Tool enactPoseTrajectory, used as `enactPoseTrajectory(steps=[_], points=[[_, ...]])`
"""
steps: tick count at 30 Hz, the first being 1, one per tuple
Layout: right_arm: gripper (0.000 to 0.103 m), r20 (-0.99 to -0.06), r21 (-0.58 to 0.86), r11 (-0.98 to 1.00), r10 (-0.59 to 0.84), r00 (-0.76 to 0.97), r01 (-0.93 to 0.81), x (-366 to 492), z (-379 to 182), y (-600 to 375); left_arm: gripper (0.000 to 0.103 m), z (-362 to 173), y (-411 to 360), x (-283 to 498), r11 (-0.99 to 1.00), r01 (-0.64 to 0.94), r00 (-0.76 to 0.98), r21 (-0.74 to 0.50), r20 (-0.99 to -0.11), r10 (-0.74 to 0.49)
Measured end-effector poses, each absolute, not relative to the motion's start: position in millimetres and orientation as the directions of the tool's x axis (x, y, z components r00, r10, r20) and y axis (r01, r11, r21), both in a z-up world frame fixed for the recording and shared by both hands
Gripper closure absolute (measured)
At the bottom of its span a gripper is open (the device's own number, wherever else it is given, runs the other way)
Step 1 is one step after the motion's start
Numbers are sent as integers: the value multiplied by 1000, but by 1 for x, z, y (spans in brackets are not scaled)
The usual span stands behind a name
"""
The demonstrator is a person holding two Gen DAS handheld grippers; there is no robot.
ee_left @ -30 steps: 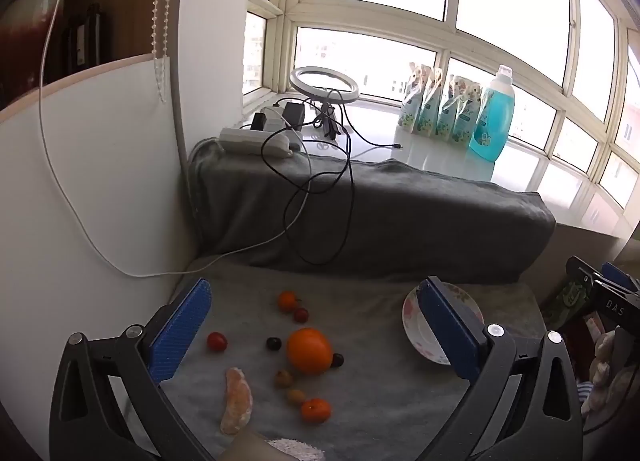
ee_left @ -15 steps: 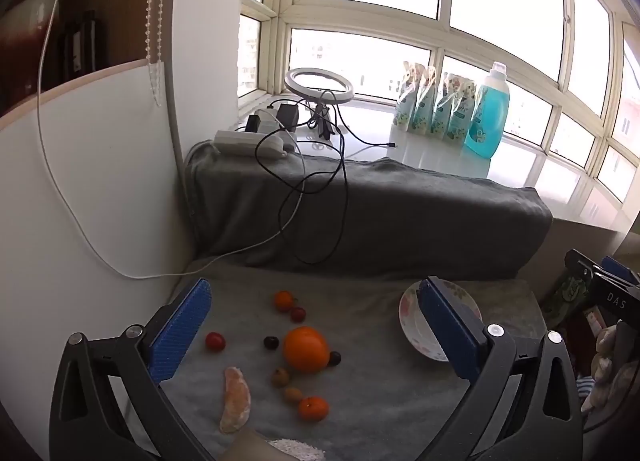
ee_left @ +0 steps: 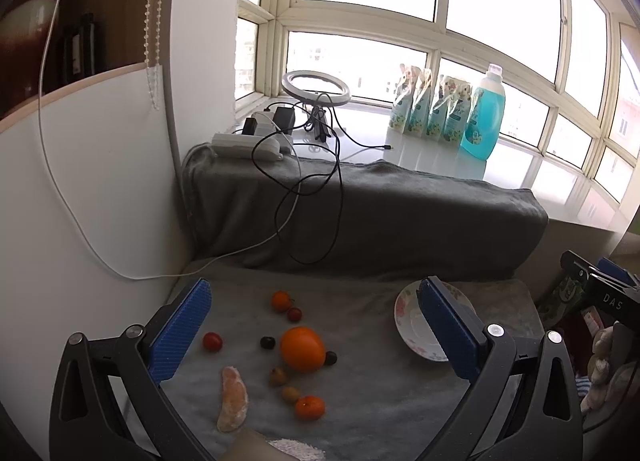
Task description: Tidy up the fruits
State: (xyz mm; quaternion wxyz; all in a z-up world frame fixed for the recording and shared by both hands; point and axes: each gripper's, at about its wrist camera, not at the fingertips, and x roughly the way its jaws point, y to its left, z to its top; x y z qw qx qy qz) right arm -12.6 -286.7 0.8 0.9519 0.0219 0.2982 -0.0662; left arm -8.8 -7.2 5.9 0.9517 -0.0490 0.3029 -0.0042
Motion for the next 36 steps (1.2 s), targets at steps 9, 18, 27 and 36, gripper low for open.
enactPoseTrajectory(steps=[9,18,27,36], points=[[0,-570,5,990,-110,814,138,-13,-1,-287,0,7,-7,-10,995,-20,817,-97,-576,-39],[0,-571,7,991,-108,814,136,-17,3,-285,0,7,-6,-11,995,-20,815,-102,-578,-43],[0,-570,7,991,-107,815,136,-16,2,-285,0,3,-10,-7,996,-3,805,-90,-591,-51],[0,-576,11,991,-104,811,135,-16,2,-282,0,2,-10,-4,996,-1,803,-95,-594,-55]])
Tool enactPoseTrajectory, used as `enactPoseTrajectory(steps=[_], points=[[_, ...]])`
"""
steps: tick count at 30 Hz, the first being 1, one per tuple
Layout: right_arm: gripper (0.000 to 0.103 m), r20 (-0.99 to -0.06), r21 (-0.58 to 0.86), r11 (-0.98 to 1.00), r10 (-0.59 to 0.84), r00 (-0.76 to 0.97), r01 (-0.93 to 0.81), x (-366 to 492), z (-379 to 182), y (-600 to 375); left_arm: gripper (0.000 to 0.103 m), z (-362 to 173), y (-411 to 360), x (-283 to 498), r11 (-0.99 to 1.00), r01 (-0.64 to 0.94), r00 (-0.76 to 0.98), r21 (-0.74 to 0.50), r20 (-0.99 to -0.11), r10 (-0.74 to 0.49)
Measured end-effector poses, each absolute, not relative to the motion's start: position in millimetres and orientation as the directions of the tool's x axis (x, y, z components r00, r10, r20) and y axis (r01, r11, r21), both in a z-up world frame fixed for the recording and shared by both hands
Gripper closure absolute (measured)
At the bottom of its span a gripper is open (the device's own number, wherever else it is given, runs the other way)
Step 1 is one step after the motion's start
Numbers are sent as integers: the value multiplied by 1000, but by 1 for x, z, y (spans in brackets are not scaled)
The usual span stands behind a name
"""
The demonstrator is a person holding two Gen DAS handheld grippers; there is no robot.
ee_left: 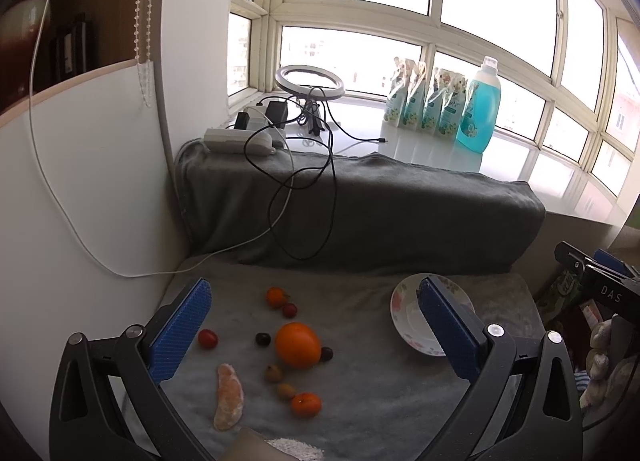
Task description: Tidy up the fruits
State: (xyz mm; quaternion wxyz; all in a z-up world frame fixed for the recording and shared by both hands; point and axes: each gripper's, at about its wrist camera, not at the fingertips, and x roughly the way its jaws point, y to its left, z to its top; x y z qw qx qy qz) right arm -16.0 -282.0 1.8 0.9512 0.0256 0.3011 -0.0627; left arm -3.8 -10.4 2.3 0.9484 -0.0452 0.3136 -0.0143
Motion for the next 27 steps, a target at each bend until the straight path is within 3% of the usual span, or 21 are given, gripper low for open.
enactPoseTrajectory(steps=[17,27], points=[[0,-613,16,994,-73,787,104,5,-16,-274,0,-7,-2,-1,994,-26,791,-105,-611,-44],[0,-666,56,998,29,745,11,27,-41,-257,0,-33,22,2,985,-80,733,-149,-678,-43]])
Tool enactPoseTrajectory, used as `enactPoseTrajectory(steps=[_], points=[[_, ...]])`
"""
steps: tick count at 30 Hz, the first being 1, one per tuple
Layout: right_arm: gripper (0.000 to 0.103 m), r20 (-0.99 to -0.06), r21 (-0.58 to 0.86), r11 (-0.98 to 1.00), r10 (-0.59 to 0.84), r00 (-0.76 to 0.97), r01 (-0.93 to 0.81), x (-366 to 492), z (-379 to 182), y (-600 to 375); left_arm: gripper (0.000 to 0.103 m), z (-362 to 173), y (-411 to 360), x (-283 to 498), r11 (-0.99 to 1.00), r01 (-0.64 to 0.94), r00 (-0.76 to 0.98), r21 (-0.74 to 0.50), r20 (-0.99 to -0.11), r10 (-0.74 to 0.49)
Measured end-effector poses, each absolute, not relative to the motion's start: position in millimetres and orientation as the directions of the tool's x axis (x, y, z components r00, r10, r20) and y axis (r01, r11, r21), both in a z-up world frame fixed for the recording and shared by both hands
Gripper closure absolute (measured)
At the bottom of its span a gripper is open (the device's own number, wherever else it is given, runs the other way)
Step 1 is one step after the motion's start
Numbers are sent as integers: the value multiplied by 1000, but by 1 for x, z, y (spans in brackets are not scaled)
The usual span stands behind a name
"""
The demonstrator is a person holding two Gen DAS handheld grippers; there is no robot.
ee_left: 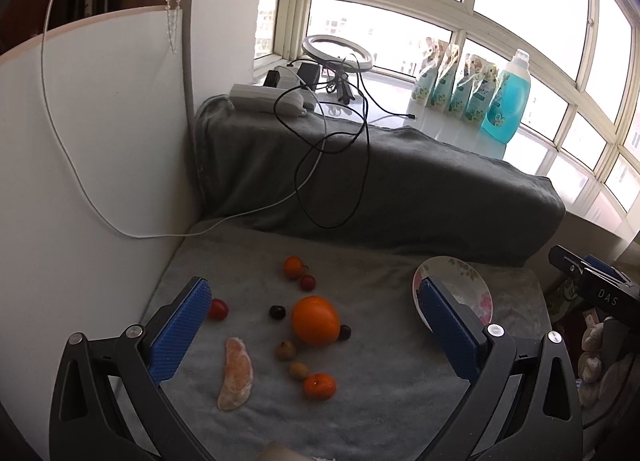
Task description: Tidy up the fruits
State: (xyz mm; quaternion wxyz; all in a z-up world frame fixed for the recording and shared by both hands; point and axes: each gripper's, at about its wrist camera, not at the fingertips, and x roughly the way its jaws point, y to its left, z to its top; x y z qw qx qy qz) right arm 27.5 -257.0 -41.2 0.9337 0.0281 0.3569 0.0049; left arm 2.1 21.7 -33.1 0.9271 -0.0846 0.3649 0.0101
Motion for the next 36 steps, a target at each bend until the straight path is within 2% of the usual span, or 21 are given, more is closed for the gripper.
enactPoseTrajectory(steps=[7,15,23,25,28,29,32,36], points=[[0,-746,141,988,148,649,-63,56,-78,-240,1,-71,52,3,961,-157,655,-227,-753,-71],[0,-805,257,953,302,511,-159,89,-116,-209,1,-118,73,15,920,-198,556,-338,-811,-179],[0,-829,385,883,458,320,-269,123,-148,-162,2,-152,55,35,927,-161,489,-338,-843,-222],[0,-831,408,870,479,282,-277,131,-157,-149,9,-161,52,41,925,-151,475,-350,-846,-242],[0,-831,445,851,508,227,-279,143,-170,-134,13,-172,50,48,906,-150,452,-397,-842,-294],[0,-832,452,847,514,209,-280,148,-174,-129,19,-176,51,50,898,-150,447,-413,-839,-311],[0,-831,480,832,533,160,-280,161,-189,-113,27,-183,56,54,879,-166,436,-447,-833,-341],[5,-825,514,813,556,101,-271,173,-206,-99,38,-191,65,59,841,-180,432,-510,-809,-398]])
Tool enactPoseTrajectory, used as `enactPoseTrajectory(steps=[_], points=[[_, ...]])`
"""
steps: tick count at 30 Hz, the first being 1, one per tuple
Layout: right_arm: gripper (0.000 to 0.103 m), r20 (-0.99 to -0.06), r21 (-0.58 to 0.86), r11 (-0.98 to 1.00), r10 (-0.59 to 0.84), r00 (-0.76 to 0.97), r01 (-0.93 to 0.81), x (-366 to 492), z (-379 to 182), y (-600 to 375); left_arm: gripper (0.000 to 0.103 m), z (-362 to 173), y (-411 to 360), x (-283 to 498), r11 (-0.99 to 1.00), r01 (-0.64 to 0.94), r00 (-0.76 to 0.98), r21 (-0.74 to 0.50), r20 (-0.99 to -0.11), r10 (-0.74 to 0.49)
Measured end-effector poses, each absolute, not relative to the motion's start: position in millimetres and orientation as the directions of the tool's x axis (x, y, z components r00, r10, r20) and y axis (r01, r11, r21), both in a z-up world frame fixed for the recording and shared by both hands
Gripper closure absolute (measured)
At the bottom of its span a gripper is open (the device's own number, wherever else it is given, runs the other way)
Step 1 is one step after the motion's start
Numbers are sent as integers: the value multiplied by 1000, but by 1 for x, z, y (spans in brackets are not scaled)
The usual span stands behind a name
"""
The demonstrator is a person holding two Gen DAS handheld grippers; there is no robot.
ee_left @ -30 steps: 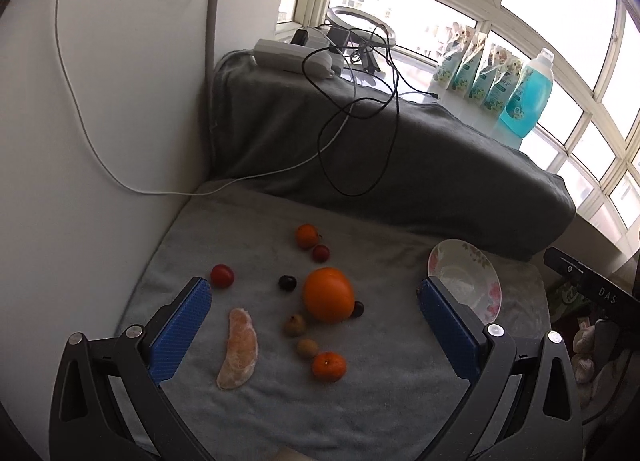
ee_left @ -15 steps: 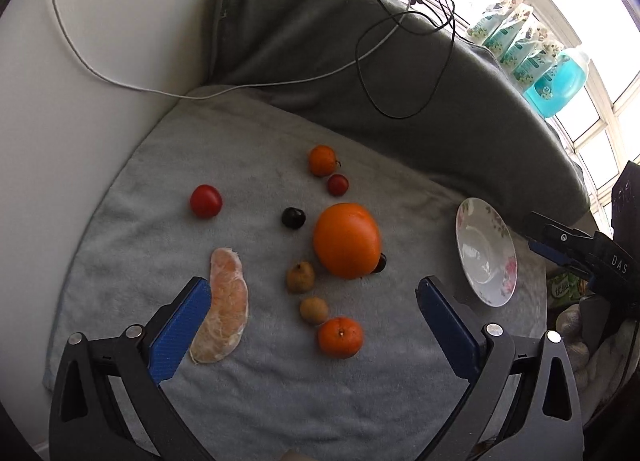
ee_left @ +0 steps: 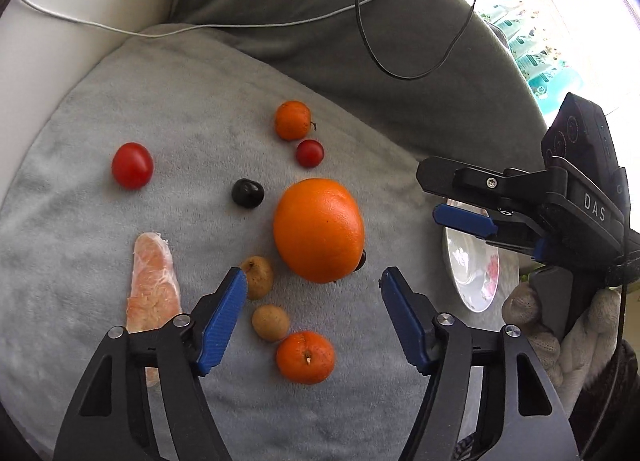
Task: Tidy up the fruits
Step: 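Move the right gripper down to the large orange, then close the right gripper on the large orange and lift it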
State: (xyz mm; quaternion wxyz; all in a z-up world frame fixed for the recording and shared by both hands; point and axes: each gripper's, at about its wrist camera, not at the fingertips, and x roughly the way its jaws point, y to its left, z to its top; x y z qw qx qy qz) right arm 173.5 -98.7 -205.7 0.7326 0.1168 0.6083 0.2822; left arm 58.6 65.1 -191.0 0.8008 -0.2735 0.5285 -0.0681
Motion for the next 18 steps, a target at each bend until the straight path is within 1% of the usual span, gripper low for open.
enactPoseTrajectory(steps=[2,3,4,5,9,14,18], points=[[8,-815,545,801,575,66,-249,179,-215,-95,43,-193,66,61,832,-173,429,-528,-800,-419],[11,-810,559,794,585,48,-238,181,-220,-93,43,-193,66,63,829,-171,427,-532,-799,-424],[16,-807,569,790,590,31,-227,183,-224,-92,43,-194,66,64,827,-170,424,-537,-797,-430],[18,-805,575,788,593,20,-218,184,-228,-90,43,-195,65,66,824,-170,417,-540,-797,-436],[21,-795,597,775,607,-22,-205,188,-240,-82,44,-201,66,71,812,-169,405,-558,-791,-459],[29,-790,608,766,610,-64,-207,189,-254,-70,47,-204,66,76,809,-168,392,-564,-791,-470],[32,-794,604,766,603,-79,-220,190,-260,-63,47,-203,67,78,804,-164,387,-572,-787,-480]])
